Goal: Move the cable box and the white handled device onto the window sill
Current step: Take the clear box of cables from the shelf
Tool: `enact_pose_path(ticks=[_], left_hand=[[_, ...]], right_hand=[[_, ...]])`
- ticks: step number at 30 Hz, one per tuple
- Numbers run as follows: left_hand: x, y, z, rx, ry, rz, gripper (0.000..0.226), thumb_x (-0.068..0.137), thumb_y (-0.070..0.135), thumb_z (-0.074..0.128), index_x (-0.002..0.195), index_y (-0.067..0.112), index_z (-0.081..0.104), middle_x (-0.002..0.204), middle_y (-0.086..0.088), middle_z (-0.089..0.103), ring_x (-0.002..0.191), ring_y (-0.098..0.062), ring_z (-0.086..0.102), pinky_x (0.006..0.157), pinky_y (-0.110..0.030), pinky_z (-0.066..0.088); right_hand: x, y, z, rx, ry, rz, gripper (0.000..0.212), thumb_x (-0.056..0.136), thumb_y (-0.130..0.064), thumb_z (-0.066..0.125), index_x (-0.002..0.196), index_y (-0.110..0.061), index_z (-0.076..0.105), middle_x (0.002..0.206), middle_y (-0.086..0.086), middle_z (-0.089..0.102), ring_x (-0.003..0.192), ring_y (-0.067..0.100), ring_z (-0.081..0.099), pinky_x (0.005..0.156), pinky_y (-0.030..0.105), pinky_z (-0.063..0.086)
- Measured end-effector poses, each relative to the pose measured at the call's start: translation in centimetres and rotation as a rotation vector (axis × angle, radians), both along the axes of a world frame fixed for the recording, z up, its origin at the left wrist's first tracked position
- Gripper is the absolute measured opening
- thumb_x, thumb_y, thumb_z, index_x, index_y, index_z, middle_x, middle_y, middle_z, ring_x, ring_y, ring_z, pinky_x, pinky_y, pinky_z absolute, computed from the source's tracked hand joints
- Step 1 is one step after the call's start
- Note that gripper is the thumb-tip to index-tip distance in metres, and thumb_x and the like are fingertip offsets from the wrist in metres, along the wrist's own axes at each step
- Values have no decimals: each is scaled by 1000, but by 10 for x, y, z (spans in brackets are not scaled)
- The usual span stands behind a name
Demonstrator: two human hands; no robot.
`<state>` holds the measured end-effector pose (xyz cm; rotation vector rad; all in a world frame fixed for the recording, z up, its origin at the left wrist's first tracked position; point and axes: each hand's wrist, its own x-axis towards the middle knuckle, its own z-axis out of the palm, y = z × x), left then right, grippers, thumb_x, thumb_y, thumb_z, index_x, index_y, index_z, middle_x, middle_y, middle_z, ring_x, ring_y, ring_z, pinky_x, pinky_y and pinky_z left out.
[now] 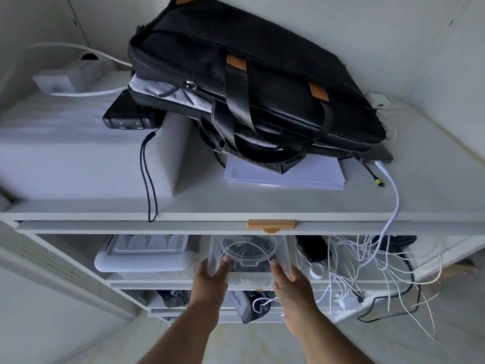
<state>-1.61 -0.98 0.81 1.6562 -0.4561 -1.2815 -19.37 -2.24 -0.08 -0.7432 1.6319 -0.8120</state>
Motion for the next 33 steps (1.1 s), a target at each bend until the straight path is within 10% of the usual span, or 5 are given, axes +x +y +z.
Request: enact_pose_path(ticks=[8,14,16,25,33], left_hand=[[-17,75,46,50,-61,31,50,79,58,79,120,33,66,119,6,72,118,-25,68,110,-52,51],[1,163,78,-8,-213,-25,35,86,50,76,106,23,67,84,8,73,67,0,67,81,-31,60],[13,193,88,-18,-254,-53,47,78,61,69,104,22,66,86,5,72,70,0,67,79,-26,59],[138,364,100,-25,-303,317,28,81,58,76,103,44,66,86,5,80,80,-13,77,70,-23,54],[259,520,98,16,-343,716,25,86,49,76,106,36,70,88,4,79,85,-21,76,69,-28,50]], right_hand=[[-19,59,15,-7,-80,-68,124,41,-91,76,141,-19,62,144,6,66,128,21,66,113,47,50],[-10,132,55,-16,-4,78,49,67,-62,82,104,-30,79,98,-7,80,98,15,75,90,26,59],[-6,155,61,12,-27,204,63,57,-64,84,108,-28,76,90,-13,79,84,4,74,74,15,56],[152,285,106,-279,14,412,14,74,-48,84,79,-35,82,65,-15,75,79,23,69,92,45,56],[331,391,104,-226,-101,663,24,84,0,81,70,12,64,85,50,65,92,46,53,78,67,48]])
